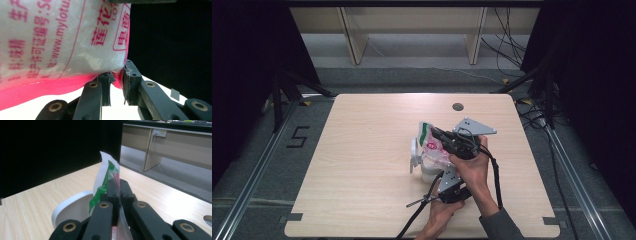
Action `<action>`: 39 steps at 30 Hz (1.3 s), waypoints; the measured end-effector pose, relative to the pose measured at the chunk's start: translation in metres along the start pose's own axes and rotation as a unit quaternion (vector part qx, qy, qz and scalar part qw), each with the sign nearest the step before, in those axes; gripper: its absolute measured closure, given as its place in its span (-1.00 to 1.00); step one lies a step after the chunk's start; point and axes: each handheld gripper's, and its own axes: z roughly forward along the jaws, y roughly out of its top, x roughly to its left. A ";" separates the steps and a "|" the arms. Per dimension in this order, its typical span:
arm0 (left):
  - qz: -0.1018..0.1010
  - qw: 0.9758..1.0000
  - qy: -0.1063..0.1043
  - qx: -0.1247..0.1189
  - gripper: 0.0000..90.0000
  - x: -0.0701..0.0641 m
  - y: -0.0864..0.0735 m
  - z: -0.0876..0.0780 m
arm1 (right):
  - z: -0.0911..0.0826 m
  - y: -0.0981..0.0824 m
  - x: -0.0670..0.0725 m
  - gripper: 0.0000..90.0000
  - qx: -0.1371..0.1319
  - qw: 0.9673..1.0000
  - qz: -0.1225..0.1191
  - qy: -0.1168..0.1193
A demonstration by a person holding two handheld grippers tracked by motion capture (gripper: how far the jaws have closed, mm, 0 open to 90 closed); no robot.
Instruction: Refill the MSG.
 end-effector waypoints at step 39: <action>-0.004 1.000 0.004 0.003 0.73 -0.001 0.001 -0.002 | 0.002 0.000 0.003 1.00 0.001 1.000 -0.004 0.003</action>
